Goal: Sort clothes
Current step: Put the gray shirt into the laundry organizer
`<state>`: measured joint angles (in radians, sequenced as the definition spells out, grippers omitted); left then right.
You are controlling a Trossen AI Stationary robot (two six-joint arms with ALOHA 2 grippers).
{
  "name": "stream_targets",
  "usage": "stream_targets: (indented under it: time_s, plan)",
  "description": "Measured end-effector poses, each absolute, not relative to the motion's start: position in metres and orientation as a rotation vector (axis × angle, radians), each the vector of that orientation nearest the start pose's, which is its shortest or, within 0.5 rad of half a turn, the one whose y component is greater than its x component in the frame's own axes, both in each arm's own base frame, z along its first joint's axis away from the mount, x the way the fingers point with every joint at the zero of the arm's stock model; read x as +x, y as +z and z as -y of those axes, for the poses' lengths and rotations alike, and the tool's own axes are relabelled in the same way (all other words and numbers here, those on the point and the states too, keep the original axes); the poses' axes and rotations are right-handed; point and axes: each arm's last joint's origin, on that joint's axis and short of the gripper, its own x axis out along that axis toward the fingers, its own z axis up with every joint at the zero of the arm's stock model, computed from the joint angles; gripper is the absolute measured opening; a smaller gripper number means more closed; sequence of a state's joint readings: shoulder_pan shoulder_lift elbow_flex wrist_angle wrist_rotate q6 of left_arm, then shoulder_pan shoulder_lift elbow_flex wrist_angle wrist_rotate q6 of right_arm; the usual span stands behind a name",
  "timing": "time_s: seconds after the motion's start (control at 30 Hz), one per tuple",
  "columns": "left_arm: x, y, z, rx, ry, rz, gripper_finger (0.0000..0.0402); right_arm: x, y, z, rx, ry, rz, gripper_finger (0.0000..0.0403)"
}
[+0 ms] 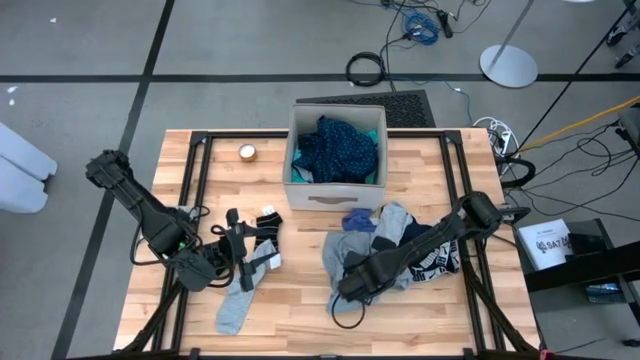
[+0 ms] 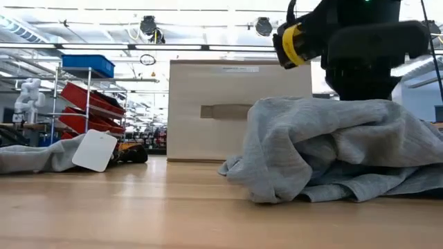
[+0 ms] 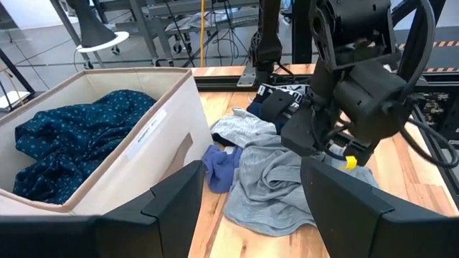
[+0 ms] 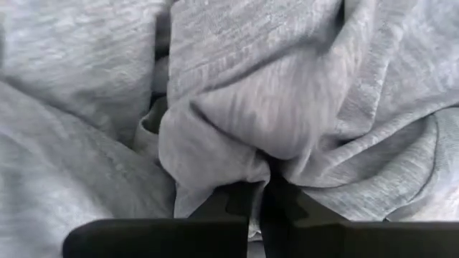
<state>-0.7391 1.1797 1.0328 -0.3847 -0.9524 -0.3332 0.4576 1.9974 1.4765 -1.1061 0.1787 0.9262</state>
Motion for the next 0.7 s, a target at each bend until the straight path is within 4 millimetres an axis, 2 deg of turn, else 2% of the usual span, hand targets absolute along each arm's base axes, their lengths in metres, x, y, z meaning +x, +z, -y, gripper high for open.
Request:
stream_targets:
  time_s: [0.37,0.57,0.7]
  plan:
    - [0.196,0.328,0.147,0.070,0.257,-0.315,0.0244,0.326,0.226,-0.154,0.328,-0.395,-1.296,0.0012]
    - [0.196,0.328,0.147,0.070,0.256,-0.315,0.0244,0.335,0.228,-0.161,0.289,-0.264,-1.220,0.0028]
    - [0.196,0.328,0.147,0.068,0.247,-0.318,0.0244,0.340,0.229,-0.165,0.269,-0.198,-1.177,0.0063]
